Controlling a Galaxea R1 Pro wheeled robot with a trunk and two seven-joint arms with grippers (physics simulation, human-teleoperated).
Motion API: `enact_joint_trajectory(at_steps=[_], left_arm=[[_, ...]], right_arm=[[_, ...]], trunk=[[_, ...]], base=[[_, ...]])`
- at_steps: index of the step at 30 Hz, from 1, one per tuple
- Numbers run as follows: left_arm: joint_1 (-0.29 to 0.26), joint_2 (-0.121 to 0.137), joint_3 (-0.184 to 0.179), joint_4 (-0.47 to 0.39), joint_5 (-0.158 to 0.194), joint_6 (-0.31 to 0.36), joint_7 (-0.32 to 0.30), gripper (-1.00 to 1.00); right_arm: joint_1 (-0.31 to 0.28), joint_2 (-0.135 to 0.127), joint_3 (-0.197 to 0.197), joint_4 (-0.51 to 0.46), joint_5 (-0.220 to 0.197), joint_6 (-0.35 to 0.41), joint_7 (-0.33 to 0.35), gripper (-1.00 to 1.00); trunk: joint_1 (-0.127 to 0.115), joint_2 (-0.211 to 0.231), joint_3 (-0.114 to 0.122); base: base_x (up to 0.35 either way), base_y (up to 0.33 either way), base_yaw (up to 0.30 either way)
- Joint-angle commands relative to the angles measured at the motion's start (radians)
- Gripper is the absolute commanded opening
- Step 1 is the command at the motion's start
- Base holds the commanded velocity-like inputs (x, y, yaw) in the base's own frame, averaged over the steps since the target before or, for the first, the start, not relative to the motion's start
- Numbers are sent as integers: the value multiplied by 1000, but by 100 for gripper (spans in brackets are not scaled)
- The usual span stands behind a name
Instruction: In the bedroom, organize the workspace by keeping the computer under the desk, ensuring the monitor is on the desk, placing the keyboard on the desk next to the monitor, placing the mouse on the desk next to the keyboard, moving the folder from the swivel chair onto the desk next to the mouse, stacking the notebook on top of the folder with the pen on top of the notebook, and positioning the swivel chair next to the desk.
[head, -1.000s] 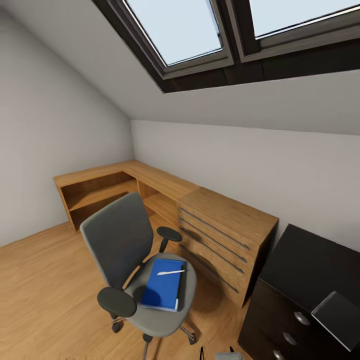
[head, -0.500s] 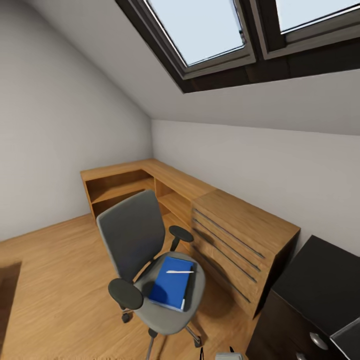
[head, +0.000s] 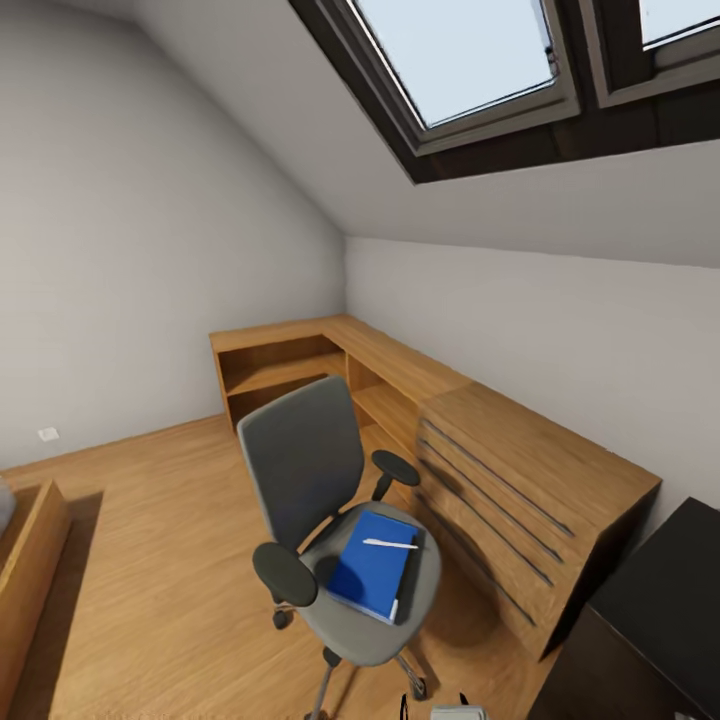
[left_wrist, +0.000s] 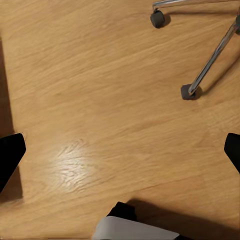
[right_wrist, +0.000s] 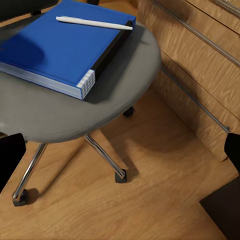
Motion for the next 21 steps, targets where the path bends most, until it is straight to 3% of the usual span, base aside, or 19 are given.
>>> enact_joint_trajectory(at_steps=[1, 21], left_arm=[[-2, 1, -8, -1, 10, -9, 5, 100], [-2, -8, -6, 1, 10, -9, 5, 100]], right_arm=[[-1, 0, 9, 0, -6, -3, -7, 100], [-1, 1, 9, 1, -8, -2, -7, 100]], trunk=[[0, -1, -2], [0, -1, -17]], base=[[0, -1, 259], [0, 0, 256]])
